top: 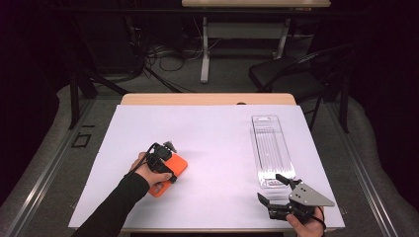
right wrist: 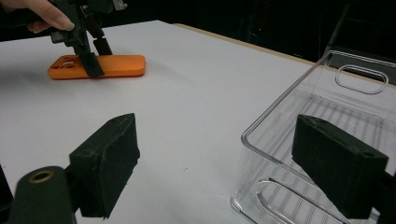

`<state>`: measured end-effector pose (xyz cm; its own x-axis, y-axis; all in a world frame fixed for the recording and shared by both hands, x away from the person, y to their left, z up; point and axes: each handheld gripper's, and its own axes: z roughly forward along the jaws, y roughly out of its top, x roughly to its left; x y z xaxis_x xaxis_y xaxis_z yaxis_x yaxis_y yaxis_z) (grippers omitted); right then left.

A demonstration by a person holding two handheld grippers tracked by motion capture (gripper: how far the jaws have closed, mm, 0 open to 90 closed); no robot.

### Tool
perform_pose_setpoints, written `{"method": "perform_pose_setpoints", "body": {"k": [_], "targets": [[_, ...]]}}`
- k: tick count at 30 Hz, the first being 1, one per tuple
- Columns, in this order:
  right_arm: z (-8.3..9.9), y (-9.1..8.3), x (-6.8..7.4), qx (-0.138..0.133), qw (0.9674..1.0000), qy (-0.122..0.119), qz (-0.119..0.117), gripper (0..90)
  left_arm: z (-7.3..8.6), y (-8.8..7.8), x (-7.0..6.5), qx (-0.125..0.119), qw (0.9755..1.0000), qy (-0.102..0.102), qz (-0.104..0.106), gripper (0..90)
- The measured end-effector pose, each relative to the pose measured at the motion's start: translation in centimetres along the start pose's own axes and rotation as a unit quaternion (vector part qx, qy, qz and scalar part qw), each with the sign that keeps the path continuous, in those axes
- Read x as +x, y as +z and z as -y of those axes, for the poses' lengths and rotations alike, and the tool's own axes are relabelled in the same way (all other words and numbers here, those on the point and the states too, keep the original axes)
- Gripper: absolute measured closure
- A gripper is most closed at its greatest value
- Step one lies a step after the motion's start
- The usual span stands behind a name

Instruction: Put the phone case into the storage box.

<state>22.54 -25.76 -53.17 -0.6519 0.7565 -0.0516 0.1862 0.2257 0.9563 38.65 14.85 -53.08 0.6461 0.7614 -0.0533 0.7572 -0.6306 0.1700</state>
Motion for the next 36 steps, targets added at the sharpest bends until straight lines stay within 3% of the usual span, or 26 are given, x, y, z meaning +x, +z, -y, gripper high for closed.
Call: {"method": "perform_pose_setpoints", "body": {"k": [6,21,36], "targets": [[0.0,0.0,0.0,-0.002,1.0,0.001,0.001,14.2,-0.1,-0.6,0.0,-0.007,0.9999,0.008,0.0,16.1],[0.0,0.0,0.0,-0.001,1.0,0.0,0.001,14.1,-0.2,-3.2,-0.1,-0.058,0.9979,0.025,0.012,16.1],[0.0,0.0,0.0,0.001,1.0,-0.002,0.004,14.1,-0.7,-6.0,-1.1,-0.122,0.9906,0.049,0.039,16.2]]}}
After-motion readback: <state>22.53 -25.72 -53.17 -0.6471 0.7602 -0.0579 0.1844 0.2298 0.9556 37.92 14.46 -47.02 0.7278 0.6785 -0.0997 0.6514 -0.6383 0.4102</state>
